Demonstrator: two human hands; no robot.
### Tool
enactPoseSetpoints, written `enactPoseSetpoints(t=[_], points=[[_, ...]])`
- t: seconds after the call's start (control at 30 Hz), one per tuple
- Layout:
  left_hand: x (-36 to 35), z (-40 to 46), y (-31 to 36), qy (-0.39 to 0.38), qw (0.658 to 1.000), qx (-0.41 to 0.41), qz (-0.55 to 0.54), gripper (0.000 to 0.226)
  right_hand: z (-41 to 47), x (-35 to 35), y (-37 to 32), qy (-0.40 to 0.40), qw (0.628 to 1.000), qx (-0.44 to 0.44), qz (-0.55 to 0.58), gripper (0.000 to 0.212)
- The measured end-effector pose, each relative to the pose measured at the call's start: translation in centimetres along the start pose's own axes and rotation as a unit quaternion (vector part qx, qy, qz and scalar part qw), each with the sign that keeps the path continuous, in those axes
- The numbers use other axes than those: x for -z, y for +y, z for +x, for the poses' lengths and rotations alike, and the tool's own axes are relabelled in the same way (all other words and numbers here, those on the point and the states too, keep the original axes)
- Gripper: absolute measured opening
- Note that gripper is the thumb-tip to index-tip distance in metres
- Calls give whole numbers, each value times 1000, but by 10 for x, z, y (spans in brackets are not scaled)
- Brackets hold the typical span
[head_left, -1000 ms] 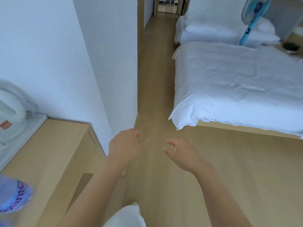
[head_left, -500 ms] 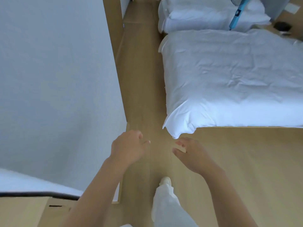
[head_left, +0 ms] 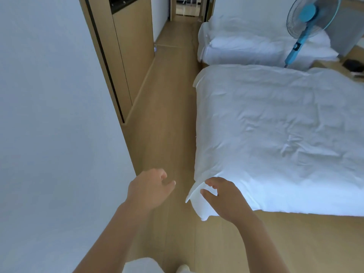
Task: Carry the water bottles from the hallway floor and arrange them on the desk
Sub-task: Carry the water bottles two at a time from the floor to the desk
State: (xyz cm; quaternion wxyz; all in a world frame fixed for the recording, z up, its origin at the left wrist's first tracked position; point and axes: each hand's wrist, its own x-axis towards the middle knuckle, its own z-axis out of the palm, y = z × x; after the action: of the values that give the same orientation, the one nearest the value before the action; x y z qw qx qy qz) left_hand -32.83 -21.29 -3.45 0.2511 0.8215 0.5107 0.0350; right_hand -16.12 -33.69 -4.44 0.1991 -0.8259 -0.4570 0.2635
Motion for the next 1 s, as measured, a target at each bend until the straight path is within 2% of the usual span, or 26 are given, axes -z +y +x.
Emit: enactPoseSetpoints(t=[0.23,0.47,0.73,0.83,1.0], points=[[7,104,12,-9,1000,7,-3,38,104,17,6,-27,999,6,-35,40],[42,262,19,-20,1000,-2,-8,42,260,46,-20,-20,999,2,-49,42],[96,434,27,-44,999,-24,0,31,420,73,-60,11,999,-19,-31,40],[102,482,26,-58,998,-24,10,24,469,76,-59,-4,998,-40,-41,39],[110,576,31,-58,998,-16,24,27,565,95,-51,-5,997,-60,-50,41]])
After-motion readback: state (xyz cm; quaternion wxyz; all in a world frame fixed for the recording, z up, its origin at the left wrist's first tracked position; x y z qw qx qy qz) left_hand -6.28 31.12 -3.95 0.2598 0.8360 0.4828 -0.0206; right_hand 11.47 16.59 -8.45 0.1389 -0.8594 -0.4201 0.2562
